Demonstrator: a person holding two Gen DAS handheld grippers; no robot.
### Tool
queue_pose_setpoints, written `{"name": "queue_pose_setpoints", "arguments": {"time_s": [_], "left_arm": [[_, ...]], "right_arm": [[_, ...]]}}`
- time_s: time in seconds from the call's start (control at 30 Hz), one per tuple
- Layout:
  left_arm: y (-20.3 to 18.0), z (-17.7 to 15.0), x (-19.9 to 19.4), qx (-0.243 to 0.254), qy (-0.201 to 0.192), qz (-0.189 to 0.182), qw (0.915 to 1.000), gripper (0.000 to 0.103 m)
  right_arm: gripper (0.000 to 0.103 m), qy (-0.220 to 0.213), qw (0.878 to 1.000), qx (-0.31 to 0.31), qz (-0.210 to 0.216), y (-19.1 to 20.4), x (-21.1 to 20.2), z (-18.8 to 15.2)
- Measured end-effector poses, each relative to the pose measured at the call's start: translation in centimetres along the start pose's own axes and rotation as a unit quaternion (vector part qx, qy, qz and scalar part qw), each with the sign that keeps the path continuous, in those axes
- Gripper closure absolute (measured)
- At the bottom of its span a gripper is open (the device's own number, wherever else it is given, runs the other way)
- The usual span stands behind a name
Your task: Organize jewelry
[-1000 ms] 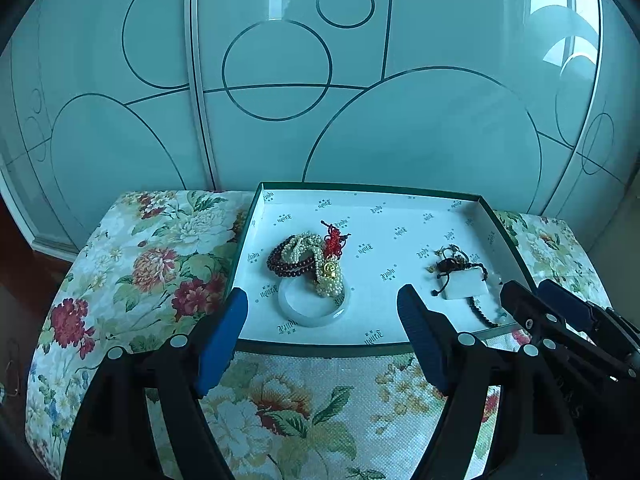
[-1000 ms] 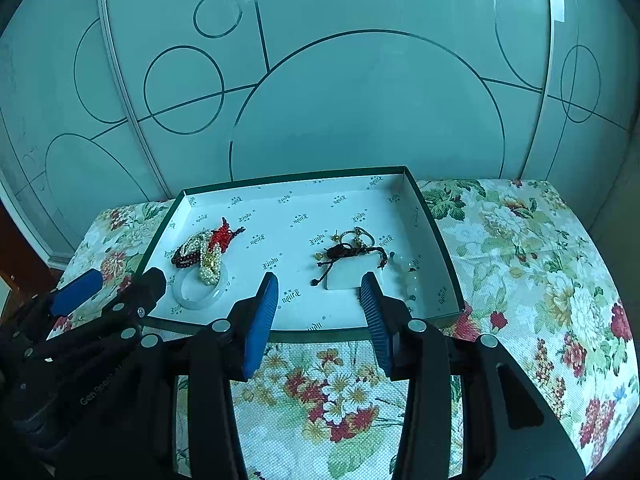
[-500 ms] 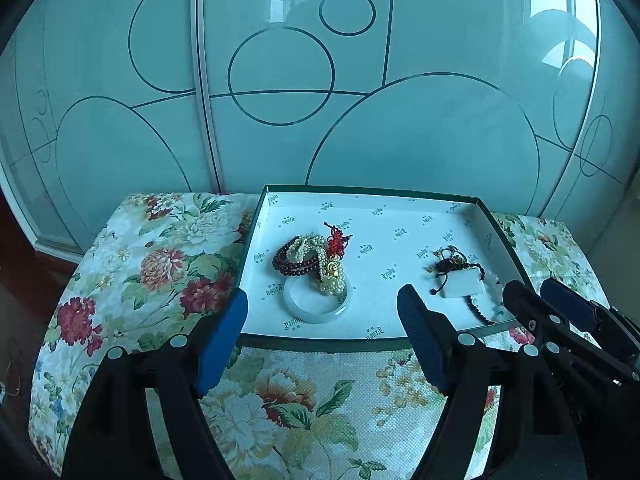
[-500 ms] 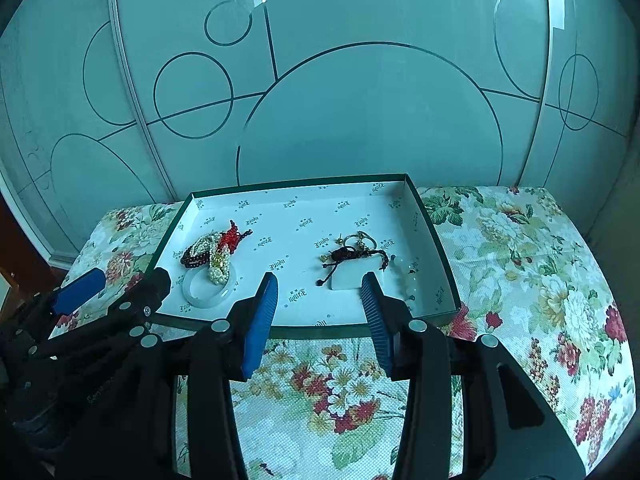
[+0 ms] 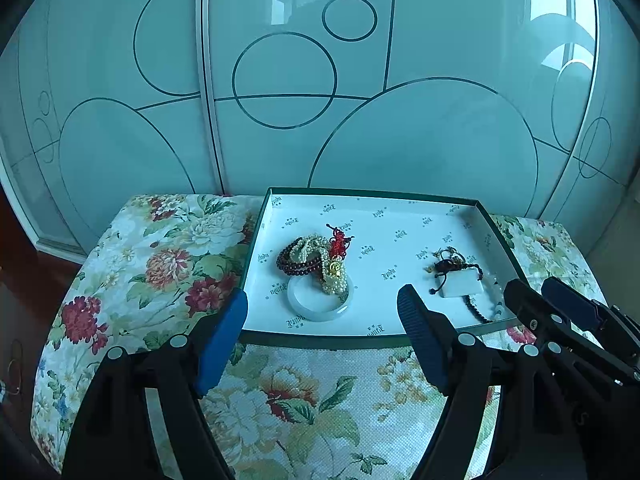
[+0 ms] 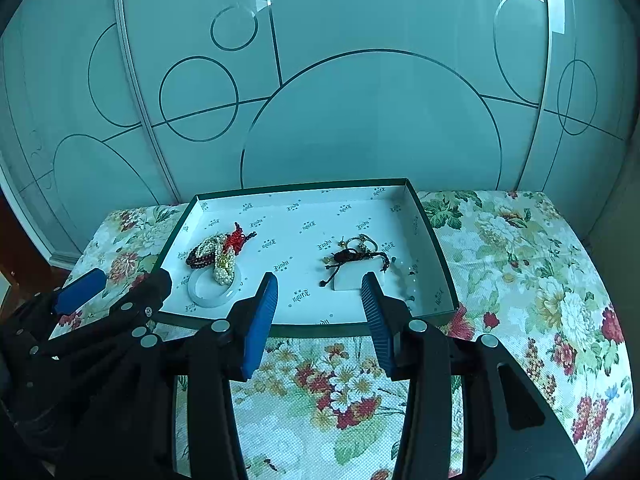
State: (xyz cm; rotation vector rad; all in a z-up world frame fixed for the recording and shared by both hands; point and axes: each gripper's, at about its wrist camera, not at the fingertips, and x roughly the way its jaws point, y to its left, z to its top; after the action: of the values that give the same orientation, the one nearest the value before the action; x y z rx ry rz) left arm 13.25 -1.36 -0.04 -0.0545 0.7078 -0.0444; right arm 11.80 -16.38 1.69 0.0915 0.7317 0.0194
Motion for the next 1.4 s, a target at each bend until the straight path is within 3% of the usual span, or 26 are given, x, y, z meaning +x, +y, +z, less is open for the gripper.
{"name": "queue_pose_setpoints", "arguments": {"time_s": [1.27, 1.4], "left_arm": [[0.0, 0.3, -1.2, -0.002, -0.009, 0.002, 1.0, 0.023], [-0.2, 0.3, -1.6, 0.003, -0.024, 0.02, 0.9995, 0.016]], "right_arm": [[0.059, -0.01, 1.0, -0.002, -0.001, 0.2, -1.5, 0.2], [0.059, -0.01, 1.0, 0.0, -0.002, 0.0, -1.7, 0.2]]}}
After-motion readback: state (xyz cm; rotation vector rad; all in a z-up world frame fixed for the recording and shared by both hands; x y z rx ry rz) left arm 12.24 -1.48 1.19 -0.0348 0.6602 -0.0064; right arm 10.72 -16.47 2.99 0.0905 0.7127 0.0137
